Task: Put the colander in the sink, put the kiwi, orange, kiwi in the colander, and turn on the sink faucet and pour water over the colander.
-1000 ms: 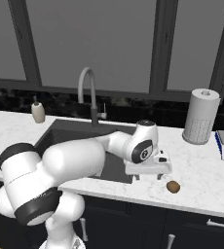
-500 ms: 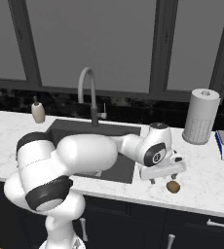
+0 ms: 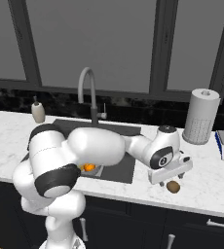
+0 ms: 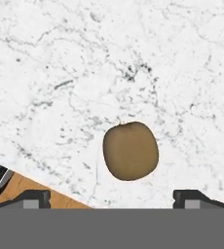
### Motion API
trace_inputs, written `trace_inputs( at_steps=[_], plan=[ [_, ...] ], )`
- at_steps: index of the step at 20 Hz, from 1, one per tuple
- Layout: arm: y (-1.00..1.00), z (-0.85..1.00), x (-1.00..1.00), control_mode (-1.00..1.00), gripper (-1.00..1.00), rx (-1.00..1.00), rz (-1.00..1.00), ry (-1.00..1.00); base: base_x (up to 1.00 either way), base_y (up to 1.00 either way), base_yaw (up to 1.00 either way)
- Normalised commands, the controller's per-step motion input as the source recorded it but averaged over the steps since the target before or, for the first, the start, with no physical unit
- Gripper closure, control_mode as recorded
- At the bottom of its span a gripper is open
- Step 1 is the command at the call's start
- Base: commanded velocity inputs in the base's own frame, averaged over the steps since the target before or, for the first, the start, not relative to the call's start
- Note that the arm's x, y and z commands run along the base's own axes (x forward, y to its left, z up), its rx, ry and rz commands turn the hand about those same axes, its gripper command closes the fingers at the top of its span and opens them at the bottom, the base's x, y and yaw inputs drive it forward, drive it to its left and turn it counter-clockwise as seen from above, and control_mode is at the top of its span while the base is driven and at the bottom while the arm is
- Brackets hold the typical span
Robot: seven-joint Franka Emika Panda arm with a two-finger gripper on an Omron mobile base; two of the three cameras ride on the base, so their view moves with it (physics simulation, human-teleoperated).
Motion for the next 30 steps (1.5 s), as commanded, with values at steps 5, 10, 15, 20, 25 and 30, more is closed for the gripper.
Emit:
trace_inputs(
  at_steps=[5, 10, 15, 20, 25, 30],
  plan=[
    [-0.09, -0.16, 0.23, -1.00, -1.00, 0.00, 0.09, 0.03, 0.00, 0.00, 0.00],
    [-0.02, -0.23, 0.07, -1.00, -1.00, 0.00, 0.02, 0.08, 0.00, 0.00, 0.00],
    [-0.01, -0.20, -0.01, -1.00, -1.00, 0.00, 0.00, 0.12, 0.00, 0.00, 0.00],
    [0.00, -0.14, 0.00, -1.00, -1.00, 0.00, 0.00, 0.06, 0.00, 0.00, 0.00],
    [-0.07, -0.13, 0.00, -1.00, -1.00, 0.00, 0.00, 0.01, 0.00, 0.00, 0.00],
    [-0.04, -0.12, 0.00, -1.00, -1.00, 0.00, 0.00, 0.00, 0.00, 0.00, 0.00]
  ],
)
